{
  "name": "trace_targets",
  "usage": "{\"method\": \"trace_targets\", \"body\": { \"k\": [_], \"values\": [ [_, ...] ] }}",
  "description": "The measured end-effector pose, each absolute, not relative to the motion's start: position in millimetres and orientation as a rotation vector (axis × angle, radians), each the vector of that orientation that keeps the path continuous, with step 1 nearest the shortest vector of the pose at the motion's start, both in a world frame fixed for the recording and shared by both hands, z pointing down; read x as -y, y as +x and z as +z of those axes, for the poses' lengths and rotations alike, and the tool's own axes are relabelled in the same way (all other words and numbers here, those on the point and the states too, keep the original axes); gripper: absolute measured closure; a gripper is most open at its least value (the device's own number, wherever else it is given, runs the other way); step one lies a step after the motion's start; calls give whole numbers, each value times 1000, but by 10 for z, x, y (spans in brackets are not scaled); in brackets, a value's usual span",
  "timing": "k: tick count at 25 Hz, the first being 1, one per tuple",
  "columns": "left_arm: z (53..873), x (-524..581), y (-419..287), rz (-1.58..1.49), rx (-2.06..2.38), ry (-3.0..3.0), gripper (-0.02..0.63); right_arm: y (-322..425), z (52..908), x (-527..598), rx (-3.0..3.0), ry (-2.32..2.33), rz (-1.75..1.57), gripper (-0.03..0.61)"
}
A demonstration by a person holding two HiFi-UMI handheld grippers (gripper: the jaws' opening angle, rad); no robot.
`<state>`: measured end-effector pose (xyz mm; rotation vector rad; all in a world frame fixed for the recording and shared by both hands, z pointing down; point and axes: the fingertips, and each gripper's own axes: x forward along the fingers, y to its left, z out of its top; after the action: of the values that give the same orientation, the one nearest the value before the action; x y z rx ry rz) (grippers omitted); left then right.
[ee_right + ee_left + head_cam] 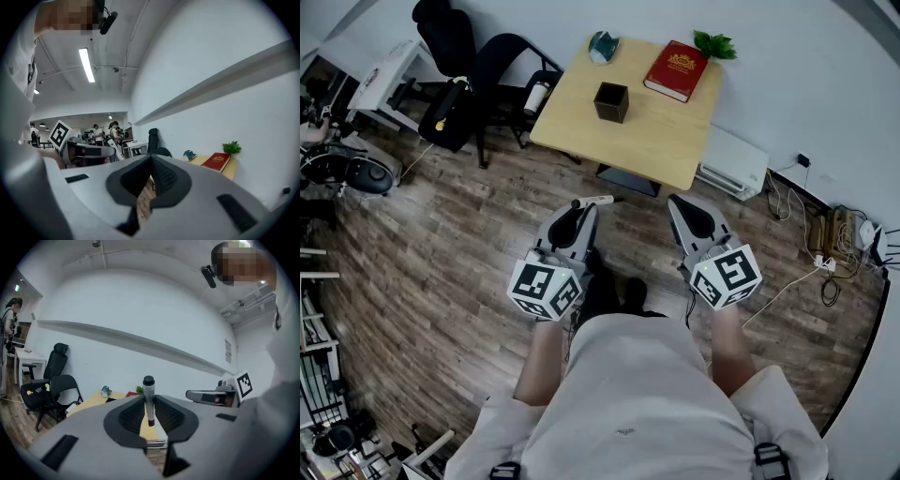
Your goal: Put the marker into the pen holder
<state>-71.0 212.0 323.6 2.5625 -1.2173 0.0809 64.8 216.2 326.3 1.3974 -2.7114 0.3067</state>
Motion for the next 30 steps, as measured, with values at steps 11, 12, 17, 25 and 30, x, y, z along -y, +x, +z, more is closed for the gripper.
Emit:
{"method": "trace_targets", "body": {
  "k": [11,12,17,25,30],
  "values": [
    [3157,-2292,-677,74,1223,2587,549,673,3218,-2376,2713,1402,249,580],
    [3150,-2311,-685,73,1224,2587,549,675,3208,-2392,2715,1411,246,580],
    [3126,-2383,-695,67,1220,2591,549,674,3199,-2465,2717,1418,251,580],
    [3170,-2370,-762,73,1208,2582,550,635,3287,-2470,2695,1426,287,580],
    [3196,-2259,-813,62,1188,2576,549,599,3329,-2369,2668,1433,307,578]
  ]
}}
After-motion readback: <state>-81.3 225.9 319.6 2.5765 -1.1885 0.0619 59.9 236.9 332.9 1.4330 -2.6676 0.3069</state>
